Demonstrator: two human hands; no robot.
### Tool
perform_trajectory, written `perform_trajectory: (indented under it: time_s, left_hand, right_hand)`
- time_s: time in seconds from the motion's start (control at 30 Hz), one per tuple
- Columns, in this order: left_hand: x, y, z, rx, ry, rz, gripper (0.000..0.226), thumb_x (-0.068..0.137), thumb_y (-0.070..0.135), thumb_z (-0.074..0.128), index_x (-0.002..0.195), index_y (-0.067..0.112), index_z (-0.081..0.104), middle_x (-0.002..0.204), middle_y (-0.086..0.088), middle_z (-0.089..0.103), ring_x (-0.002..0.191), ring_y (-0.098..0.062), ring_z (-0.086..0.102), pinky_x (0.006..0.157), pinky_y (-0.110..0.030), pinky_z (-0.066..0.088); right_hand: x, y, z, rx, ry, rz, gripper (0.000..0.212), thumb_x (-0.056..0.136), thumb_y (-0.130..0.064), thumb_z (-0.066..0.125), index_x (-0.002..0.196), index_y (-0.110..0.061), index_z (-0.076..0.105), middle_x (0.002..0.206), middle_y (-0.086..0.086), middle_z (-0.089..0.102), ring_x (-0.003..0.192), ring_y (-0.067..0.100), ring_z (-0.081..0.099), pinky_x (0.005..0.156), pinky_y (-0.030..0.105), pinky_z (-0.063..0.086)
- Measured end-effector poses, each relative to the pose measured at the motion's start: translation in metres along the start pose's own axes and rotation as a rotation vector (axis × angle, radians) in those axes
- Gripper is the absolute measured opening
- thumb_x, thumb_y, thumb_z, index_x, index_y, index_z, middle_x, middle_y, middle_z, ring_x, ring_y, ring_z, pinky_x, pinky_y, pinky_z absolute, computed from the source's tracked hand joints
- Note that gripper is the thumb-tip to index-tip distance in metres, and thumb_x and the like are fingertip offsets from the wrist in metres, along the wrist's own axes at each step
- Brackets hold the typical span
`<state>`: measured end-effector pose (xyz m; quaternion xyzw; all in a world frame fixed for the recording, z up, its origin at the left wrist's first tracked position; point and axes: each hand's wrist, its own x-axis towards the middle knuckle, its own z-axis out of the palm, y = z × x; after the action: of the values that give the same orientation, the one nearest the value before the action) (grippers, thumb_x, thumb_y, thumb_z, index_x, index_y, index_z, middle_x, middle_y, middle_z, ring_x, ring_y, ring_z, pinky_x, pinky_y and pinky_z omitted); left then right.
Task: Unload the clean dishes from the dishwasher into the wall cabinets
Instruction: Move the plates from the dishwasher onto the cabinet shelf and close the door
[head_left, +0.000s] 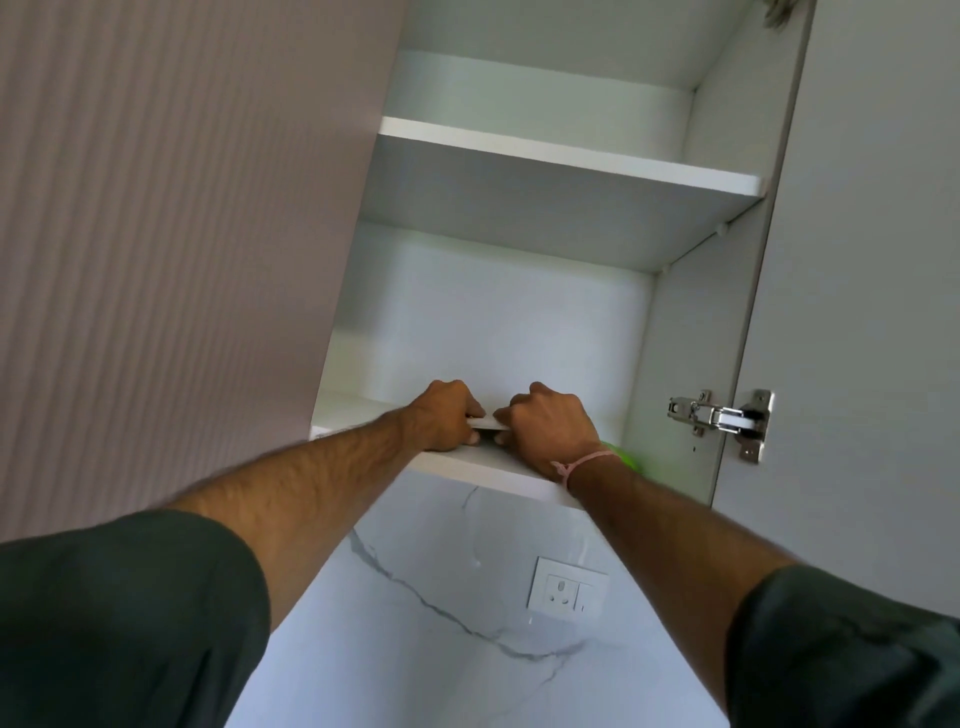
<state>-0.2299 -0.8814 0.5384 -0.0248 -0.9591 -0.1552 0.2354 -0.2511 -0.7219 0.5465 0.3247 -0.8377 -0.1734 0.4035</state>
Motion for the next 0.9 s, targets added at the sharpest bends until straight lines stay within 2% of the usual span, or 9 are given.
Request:
perform_trajectory:
  time_s: [0.07, 0.17, 0.3, 0.37, 0.47, 0.57, 0.67, 0.9]
  left_hand:
    - [-0.001, -0.001, -0.002, 0.032, -0.094, 0.036, 0.056, 0.094, 0.031, 0.064, 0.144, 0.013, 0.049, 0.145, -0.004, 0.052, 0.131, -0.023, 0.050, 0.108, -0.028, 0.037]
    - [0.004, -0.002, 0.001, 0.084, -0.224, 0.061, 0.063, 0.097, 0.048, 0.054, 0.150, 0.018, 0.039, 0.154, -0.003, 0.040, 0.139, -0.023, 0.041, 0.116, -0.036, 0.031]
    - [0.004, 0.003, 0.004, 0.085, -0.293, 0.050, 0.066, 0.097, 0.063, 0.037, 0.141, 0.016, 0.050, 0.148, -0.007, 0.048, 0.133, -0.025, 0.046, 0.113, -0.045, 0.033]
    - [0.002, 0.007, 0.006, 0.089, -0.300, 0.019, 0.069, 0.097, 0.065, 0.035, 0.148, 0.019, 0.042, 0.154, -0.005, 0.041, 0.139, -0.025, 0.040, 0.116, -0.045, 0.029]
    - [-0.005, 0.013, 0.007, 0.075, -0.246, -0.049, 0.080, 0.093, 0.070, 0.038, 0.157, 0.023, 0.022, 0.162, -0.002, 0.024, 0.147, -0.024, 0.027, 0.120, -0.041, 0.022]
    - [-0.020, 0.018, 0.008, 0.003, -0.145, -0.094, 0.082, 0.091, 0.068, 0.045, 0.154, 0.019, 0.028, 0.160, -0.004, 0.029, 0.145, -0.026, 0.031, 0.118, -0.039, 0.027]
    - [-0.042, 0.022, 0.010, -0.005, -0.080, -0.137, 0.073, 0.095, 0.065, 0.040, 0.152, 0.018, 0.034, 0.157, -0.005, 0.035, 0.141, -0.027, 0.036, 0.114, -0.039, 0.032]
    - [-0.115, 0.055, -0.014, 0.000, -0.004, -0.145, 0.071, 0.100, 0.058, 0.034, 0.155, 0.013, 0.025, 0.159, -0.009, 0.031, 0.145, -0.030, 0.031, 0.118, -0.044, 0.026]
  right_hand:
    - [-0.008, 0.006, -0.002, 0.117, -0.089, 0.104, 0.036, 0.093, -0.051, 0.053, 0.118, -0.029, 0.066, 0.111, 0.004, 0.064, 0.113, 0.024, 0.052, 0.078, 0.035, 0.045]
    - [-0.023, 0.015, -0.005, 0.330, -0.196, 0.264, 0.047, 0.089, -0.057, 0.056, 0.128, -0.033, 0.061, 0.118, 0.011, 0.057, 0.121, 0.024, 0.049, 0.094, 0.037, 0.046]
    - [-0.036, 0.023, -0.005, 0.430, -0.298, 0.294, 0.052, 0.094, -0.054, 0.048, 0.138, -0.027, 0.053, 0.123, 0.014, 0.056, 0.134, 0.024, 0.033, 0.102, 0.040, 0.042]
    - [-0.038, 0.024, -0.005, 0.424, -0.340, 0.299, 0.049, 0.098, -0.050, 0.042, 0.137, -0.023, 0.054, 0.122, 0.014, 0.059, 0.133, 0.028, 0.030, 0.101, 0.042, 0.041]
    - [-0.042, 0.022, -0.008, 0.448, -0.342, 0.313, 0.043, 0.097, -0.047, 0.039, 0.123, -0.019, 0.059, 0.118, 0.012, 0.061, 0.128, 0.030, 0.034, 0.097, 0.045, 0.042]
    - [-0.050, 0.018, -0.015, 0.466, -0.304, 0.332, 0.042, 0.098, -0.041, 0.037, 0.126, -0.016, 0.056, 0.130, 0.011, 0.057, 0.129, 0.030, 0.036, 0.100, 0.046, 0.040]
    - [-0.060, 0.012, -0.030, 0.472, -0.270, 0.330, 0.045, 0.101, -0.038, 0.037, 0.135, -0.013, 0.050, 0.140, 0.010, 0.052, 0.133, 0.031, 0.037, 0.105, 0.046, 0.039]
    - [-0.099, -0.006, -0.088, 0.558, -0.217, 0.287, 0.043, 0.098, -0.026, 0.041, 0.137, -0.009, 0.046, 0.143, 0.012, 0.048, 0.131, 0.033, 0.041, 0.105, 0.046, 0.040]
